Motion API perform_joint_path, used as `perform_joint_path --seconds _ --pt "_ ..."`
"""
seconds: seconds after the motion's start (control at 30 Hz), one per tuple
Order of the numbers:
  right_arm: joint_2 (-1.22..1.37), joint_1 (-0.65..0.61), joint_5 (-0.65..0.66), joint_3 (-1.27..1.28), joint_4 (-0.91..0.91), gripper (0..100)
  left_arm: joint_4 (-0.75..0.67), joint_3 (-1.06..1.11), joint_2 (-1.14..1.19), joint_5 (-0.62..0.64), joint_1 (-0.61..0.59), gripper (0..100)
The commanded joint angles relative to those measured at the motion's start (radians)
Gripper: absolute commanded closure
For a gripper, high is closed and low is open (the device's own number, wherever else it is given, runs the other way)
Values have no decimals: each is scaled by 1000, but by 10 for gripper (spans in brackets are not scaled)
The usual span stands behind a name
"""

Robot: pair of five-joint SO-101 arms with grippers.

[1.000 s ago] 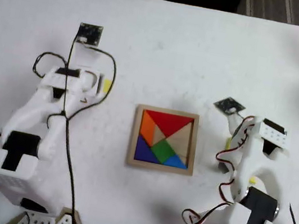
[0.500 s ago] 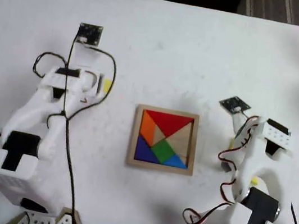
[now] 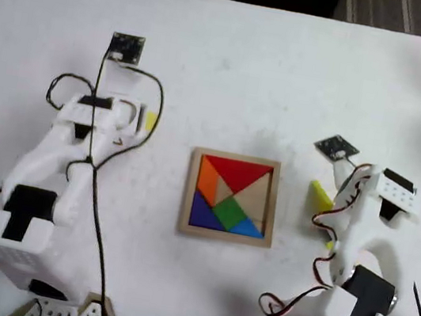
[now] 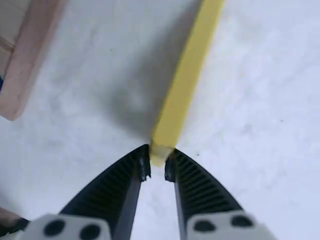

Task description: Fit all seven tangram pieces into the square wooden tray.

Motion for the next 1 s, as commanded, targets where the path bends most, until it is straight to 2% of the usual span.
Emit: perform_joint_path --seconds 0.0,0.23,0.43,0.57,0.73,0.97 --pt "-21 15 23 -32 1 980 5 -48 -4 -11 -13 716" --pt "-61 18 17 -26 10 980 5 -48 -4 -11 -13 716" --pt "-220 -4 -5 -26 137 980 2 -48 -4 -8 -13 717" --pt "-341 -30 -129 -17 157 981 2 -48 -4 -9 -12 717" --pt "-484 -125 -207 78 170 981 2 -46 -4 -9 -12 717" --pt "-588 -254 -523 109 162 981 8 -43 -4 -11 -12 717"
